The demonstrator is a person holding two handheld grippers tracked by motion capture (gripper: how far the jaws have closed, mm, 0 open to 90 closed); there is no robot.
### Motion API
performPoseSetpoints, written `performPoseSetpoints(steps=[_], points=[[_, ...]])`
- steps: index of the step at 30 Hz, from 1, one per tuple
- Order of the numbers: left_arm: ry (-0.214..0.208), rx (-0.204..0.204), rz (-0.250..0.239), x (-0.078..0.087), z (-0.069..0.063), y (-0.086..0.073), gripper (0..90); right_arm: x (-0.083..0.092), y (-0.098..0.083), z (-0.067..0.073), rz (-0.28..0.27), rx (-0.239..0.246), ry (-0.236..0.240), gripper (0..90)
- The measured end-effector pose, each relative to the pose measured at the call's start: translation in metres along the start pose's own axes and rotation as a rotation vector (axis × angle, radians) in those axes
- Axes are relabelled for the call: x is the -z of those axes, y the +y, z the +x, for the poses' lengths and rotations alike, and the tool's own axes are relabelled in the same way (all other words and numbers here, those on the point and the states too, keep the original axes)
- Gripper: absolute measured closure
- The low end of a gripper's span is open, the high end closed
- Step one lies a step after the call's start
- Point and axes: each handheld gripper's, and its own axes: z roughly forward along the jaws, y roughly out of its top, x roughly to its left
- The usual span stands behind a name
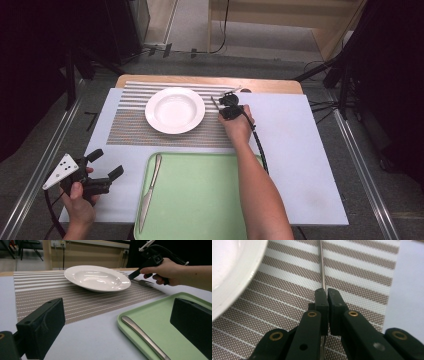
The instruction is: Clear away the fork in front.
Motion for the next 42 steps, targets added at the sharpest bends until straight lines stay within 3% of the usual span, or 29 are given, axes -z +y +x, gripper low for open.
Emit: performPoseSetpoints(steps=[4,6,10,16,25,34,42], points=[[-0.01,0.002,0.01,-0.002,0.0,0.0,0.0,-0.004,0.0,0.002,0.017,0.013,-0.019,85.5],[-0.007,-0.001,0.018,-0.003,0.0,0.0,0.0,-0.003,-0.001,0.005,0.009,0.032,-0.033,86.4],[-0.016,-0.002,0.017,-0.004,-0.001,0.0,0.0,-0.002,-0.003,0.004,-0.027,0.015,-0.043,86.7],[-0.028,-0.01,0.023,-0.007,-0.006,0.001,0.0,0.009,-0.012,-0.002,-0.08,-0.016,-0.008,86.7],[-0.061,-0.02,0.035,-0.015,-0.019,0.003,0.0,0.031,-0.023,-0.009,-0.156,-0.005,0.05,86.8],[-0.093,-0.066,0.051,-0.028,-0.036,0.01,0.0,0.053,-0.038,-0.015,-0.244,-0.021,0.087,86.7],[-0.109,-0.086,0.054,-0.04,-0.046,0.017,0.0,0.073,-0.054,-0.013,-0.282,0.003,0.125,86.7]])
